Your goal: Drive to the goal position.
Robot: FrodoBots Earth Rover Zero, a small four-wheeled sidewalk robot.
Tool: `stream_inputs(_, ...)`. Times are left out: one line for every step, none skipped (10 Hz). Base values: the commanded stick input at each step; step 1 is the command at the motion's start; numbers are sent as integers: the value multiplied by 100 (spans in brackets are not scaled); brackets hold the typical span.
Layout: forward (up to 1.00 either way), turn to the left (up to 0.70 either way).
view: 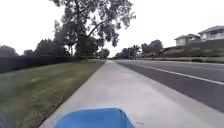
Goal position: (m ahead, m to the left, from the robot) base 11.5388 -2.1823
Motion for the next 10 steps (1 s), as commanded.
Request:
stream_inputs(100, 15)
stream_inputs(100, 27)
stream_inputs(100, 27)
stream_inputs(100, 27)
stream_inputs(100, 27)
stream_inputs(100, 27)
stream_inputs(100, 27)
stream_inputs(100, 0)
stream_inputs(100, 0)
stream_inputs(100, 0)
